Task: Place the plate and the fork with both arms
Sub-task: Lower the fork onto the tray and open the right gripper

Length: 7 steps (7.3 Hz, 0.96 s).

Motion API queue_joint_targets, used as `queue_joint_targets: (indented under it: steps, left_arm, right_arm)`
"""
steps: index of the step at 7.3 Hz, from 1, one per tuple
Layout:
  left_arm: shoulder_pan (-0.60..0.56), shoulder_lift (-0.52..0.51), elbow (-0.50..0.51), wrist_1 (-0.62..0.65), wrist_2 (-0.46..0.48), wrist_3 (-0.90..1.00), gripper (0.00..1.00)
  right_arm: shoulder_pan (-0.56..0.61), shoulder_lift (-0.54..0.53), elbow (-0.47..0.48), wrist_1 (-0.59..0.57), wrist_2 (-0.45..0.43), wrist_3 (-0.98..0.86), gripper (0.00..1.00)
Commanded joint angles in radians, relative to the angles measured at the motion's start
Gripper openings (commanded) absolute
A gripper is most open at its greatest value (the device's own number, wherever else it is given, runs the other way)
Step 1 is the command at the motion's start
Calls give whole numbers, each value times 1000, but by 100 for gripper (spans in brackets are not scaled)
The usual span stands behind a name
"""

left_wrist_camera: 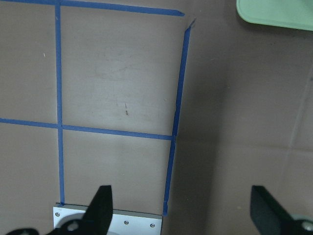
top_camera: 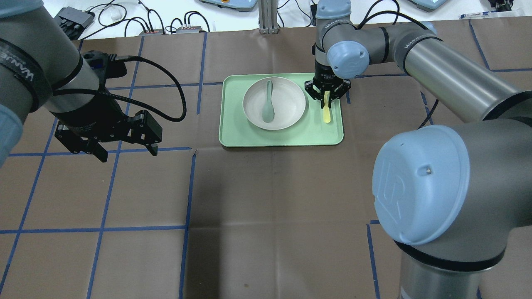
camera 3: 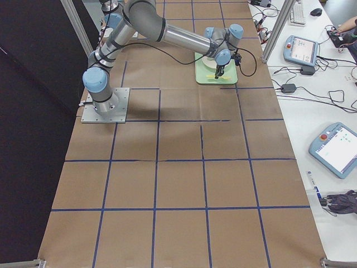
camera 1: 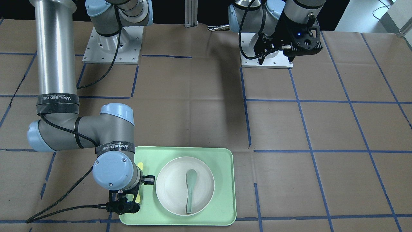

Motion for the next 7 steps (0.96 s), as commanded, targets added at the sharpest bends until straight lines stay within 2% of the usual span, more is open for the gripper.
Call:
queue_joint_targets:
  steps: [1, 3, 5, 7]
  left_arm:
    - [0, -7, 0, 2, -8, -8, 100]
    - [0, -11, 1, 0, -8, -8, 100]
    - [-1, -7, 0, 0, -9, -8, 100]
    - [-1, -7, 0, 0, -2, -6, 100]
  right_arm:
    - [-2, -10, -5, 6, -4, 0, 100]
    - [-13, -62, -11, 20, -6, -2, 100]
    - [-14, -195, 24, 140, -4, -64, 100]
    - [-36, -374, 139, 152, -6, -112, 100]
